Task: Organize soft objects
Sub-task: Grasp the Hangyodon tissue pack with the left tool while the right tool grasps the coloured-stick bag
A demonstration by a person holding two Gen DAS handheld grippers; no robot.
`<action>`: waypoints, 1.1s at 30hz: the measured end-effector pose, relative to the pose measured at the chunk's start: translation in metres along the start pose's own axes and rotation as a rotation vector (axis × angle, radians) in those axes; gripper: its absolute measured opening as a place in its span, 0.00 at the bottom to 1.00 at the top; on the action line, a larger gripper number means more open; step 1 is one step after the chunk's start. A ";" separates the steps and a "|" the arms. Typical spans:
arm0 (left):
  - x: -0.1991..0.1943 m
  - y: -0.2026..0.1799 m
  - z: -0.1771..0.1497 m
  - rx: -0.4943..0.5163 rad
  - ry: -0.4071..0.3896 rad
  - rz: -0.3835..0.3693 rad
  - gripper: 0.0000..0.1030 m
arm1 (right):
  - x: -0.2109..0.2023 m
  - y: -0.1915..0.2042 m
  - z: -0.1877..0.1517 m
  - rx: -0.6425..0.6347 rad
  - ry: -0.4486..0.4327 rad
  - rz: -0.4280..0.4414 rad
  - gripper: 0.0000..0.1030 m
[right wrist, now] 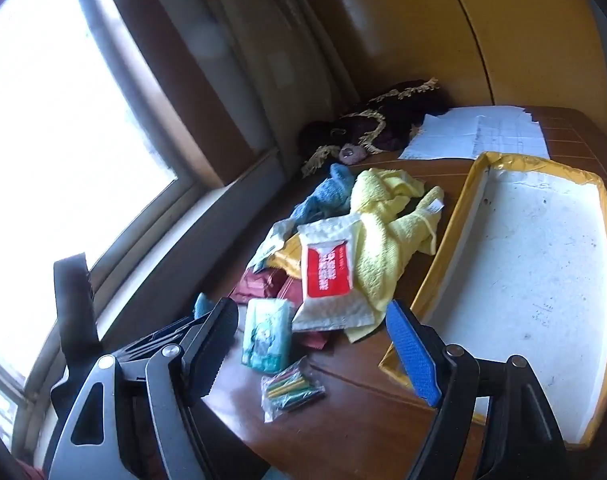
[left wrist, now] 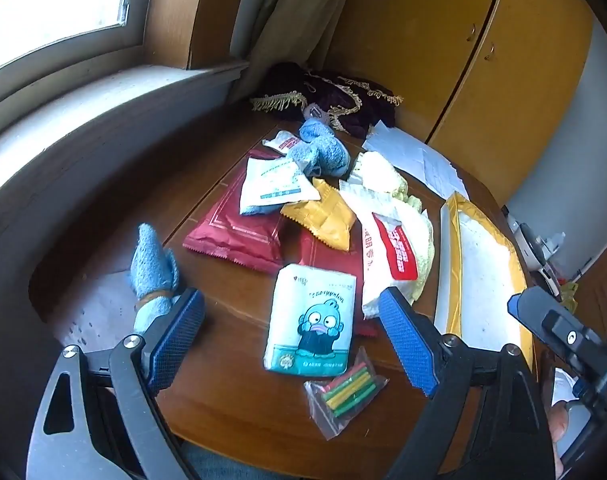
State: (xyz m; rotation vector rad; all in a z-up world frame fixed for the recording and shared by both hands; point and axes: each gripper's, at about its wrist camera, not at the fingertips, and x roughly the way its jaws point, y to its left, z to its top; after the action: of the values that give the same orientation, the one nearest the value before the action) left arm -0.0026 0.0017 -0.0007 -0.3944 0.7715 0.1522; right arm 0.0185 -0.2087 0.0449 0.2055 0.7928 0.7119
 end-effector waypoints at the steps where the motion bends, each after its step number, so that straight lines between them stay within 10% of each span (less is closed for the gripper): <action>1: -0.002 0.002 -0.002 -0.003 0.012 -0.004 0.87 | 0.000 0.004 -0.004 -0.014 0.010 0.003 0.75; 33: 0.003 0.027 -0.006 -0.047 0.045 -0.016 0.86 | 0.078 0.034 -0.045 -0.192 0.283 -0.033 0.61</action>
State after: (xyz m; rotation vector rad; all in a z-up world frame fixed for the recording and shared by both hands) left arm -0.0119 0.0236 -0.0146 -0.4499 0.8100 0.1476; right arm 0.0076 -0.1363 -0.0174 -0.0840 0.9878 0.7905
